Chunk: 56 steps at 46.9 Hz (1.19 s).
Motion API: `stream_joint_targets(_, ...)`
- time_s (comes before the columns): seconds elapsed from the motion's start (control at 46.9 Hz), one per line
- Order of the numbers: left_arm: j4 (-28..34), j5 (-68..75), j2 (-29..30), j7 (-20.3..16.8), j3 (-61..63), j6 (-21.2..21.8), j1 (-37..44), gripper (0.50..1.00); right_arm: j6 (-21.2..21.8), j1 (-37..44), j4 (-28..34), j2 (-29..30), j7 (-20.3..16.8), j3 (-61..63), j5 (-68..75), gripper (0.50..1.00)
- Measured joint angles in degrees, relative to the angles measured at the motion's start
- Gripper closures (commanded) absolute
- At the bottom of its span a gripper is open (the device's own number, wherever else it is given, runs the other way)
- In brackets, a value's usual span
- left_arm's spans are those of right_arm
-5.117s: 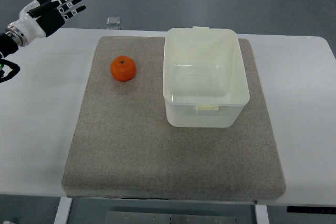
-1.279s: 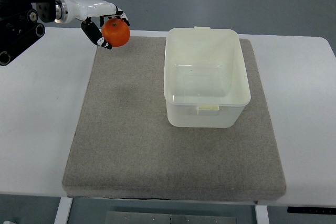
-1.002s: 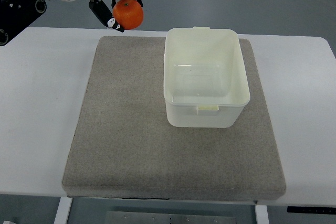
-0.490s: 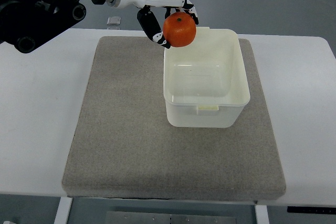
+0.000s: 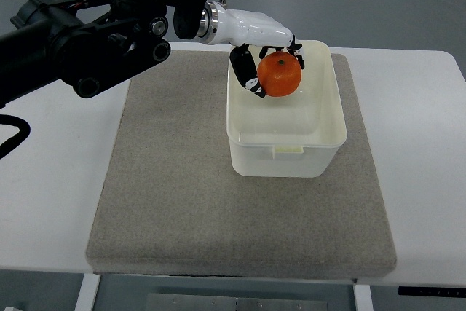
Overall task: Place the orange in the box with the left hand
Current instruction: 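Carry the orange over the white box and lower it inside, then open the left hand fingers to release the orange into the box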
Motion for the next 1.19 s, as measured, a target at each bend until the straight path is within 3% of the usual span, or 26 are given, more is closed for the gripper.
stream_joint_targets(0.341,1.3,4.9,-4.2,3.6,0.0,2.5,5.0,1.0,0.0,0.0,0.0,0.0,0.0,0.0,0.0,0.574)
stream_joint_targets(0.725,2.3,6.7,-5.3,3.7,0.0,5.2,7.3,1.0,0.0,0.0,0.0,0.0,0.0,0.0,0.0,0.574)
stream_joint_targets(0.789,2.3,7.3,-5.3,3.7,0.0,5.2,7.7,0.933,0.0,0.0,0.0,0.0,0.0,0.0,0.0,0.574)
stream_joint_targets(0.874,2.3,7.5,-5.5,3.7,0.0,5.3,7.9,0.802,0.0,0.0,0.0,0.0,0.0,0.0,0.0,0.574)
stream_joint_targets(0.981,2.3,7.5,-5.7,3.7,0.0,5.7,8.0,0.71,0.0,0.0,0.0,0.0,0.0,0.0,0.0,0.574)
stream_joint_targets(1.045,2.3,7.5,-5.7,3.7,0.0,6.2,8.2,0.624,0.0,0.0,0.0,0.0,0.0,0.0,0.0,0.574)
stream_joint_targets(1.13,2.3,7.5,-5.8,3.7,0.0,6.5,8.5,0.549,0.0,0.0,0.0,0.0,0.0,0.0,0.0,0.574)
stream_joint_targets(1.194,2.3,7.4,-5.8,3.7,0.0,6.6,8.5,0.536,0.0,0.0,0.0,0.0,0.0,0.0,0.0,0.574)
